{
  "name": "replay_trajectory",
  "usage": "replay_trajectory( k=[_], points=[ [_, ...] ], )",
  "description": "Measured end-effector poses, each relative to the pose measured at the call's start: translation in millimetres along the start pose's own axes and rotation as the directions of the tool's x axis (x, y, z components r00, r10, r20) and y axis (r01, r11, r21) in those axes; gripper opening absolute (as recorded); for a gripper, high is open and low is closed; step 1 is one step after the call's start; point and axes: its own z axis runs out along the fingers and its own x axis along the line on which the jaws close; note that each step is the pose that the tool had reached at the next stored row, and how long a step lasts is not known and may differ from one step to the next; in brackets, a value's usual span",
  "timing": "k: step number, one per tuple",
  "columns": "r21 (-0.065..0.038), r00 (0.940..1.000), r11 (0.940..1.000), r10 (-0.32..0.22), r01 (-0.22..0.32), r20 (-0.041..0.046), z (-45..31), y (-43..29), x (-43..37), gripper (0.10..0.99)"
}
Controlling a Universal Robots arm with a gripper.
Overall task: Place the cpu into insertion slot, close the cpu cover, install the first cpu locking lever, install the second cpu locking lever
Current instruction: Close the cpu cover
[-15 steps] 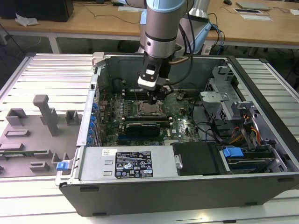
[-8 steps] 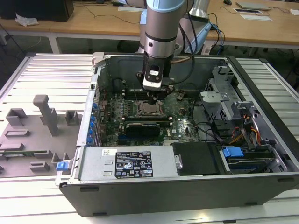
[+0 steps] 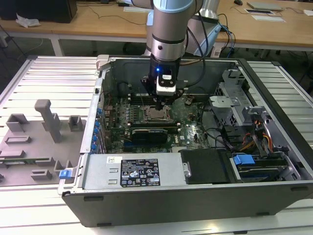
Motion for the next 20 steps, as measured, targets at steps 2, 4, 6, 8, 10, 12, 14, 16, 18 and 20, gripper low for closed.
replay_trajectory(
  k=[2,4,6,8,10,12,14,16,18,20],
  points=[
    [0.001,0.9992,0.9992,-0.041,0.041,0.001,0.3,0.0,0.0,0.106],
    [0.002,0.9964,0.9964,-0.085,0.085,0.002,0.7,0.0,0.0,0.106],
    [0.003,0.9909,0.9909,-0.134,0.134,0.0028,1.4,0.0,0.0,0.106],
    [0.004,0.9833,0.9833,-0.182,0.182,0.0033,1.8,0.0,0.0,0.106],
    [0.004,0.9754,0.9754,-0.221,0.22,0.0037,2.3,0.0,0.0,0.106],
    [0.004,0.9607,0.9607,-0.277,0.277,0.0044,3.0,0.0,0.0,0.106],
    [0.006,0.9474,0.9474,-0.32,0.32,0.005,3.4,0.0,0.0,0.106],
    [0.008,0.9196,0.9196,-0.393,0.393,0.006,4.2,0.0,0.0,0.106],
    [0.009,0.8973,0.8973,-0.441,0.441,0.0064,4.7,0.0,0.0,0.106],
    [0.009,0.8793,0.8793,-0.476,0.476,0.0068,5.1,0.1,0.0,0.106]
  ],
)
